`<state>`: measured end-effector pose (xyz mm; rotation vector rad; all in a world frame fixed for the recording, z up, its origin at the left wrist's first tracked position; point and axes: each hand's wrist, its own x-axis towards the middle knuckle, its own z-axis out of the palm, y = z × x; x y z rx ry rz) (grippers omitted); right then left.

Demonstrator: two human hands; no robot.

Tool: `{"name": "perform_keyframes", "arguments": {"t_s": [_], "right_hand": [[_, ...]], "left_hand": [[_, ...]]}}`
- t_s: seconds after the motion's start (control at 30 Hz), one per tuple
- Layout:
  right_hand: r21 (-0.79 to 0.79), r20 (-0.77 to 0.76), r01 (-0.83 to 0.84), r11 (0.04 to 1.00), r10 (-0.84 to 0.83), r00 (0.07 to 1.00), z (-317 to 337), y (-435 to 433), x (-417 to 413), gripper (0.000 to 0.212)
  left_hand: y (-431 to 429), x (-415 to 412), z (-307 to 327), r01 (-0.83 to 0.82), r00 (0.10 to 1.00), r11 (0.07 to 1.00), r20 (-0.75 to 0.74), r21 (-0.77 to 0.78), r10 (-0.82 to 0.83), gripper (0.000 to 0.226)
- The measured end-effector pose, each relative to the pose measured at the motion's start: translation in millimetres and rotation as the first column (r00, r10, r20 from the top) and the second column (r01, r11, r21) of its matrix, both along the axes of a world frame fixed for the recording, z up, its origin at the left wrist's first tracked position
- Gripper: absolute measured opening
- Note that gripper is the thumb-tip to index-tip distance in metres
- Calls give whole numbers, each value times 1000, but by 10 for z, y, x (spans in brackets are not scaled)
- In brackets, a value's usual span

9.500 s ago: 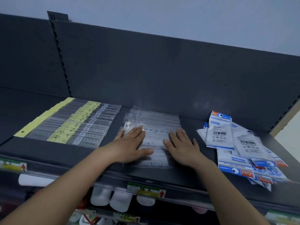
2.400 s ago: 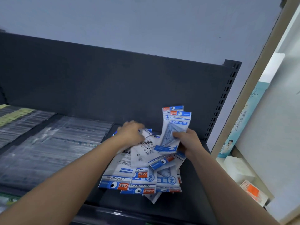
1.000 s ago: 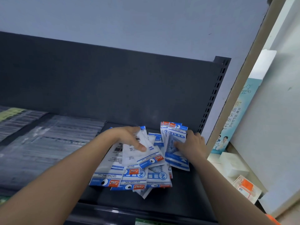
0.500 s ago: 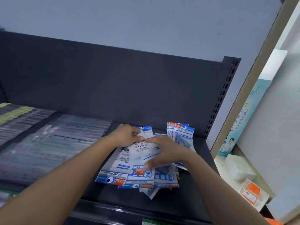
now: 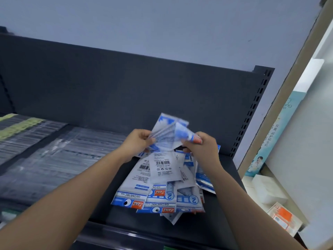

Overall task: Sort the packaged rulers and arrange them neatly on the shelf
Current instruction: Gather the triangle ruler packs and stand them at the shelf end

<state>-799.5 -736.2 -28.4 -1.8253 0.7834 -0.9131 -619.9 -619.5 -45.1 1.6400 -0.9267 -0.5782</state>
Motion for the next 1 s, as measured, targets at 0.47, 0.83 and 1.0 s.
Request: {"name": "perform_keyframes", "arguments": {"t_s": [0.47,0.83,1.0], "right_hand": [[295,145,301,907,-354,924,2,-244,-48,16],[464,53,4,886,-32,998,-56,-156,-45,40],[399,-71,8,917,22,997,-84,-192,-137,45]], "left_hand": [[-152,-126,167,-205,925,952,275,-226,264,45],[-424,-680,58,176,981,983,92,-59,-170,64],[-487,-654,-37,158,987,987,18,-38,-157,53]]}}
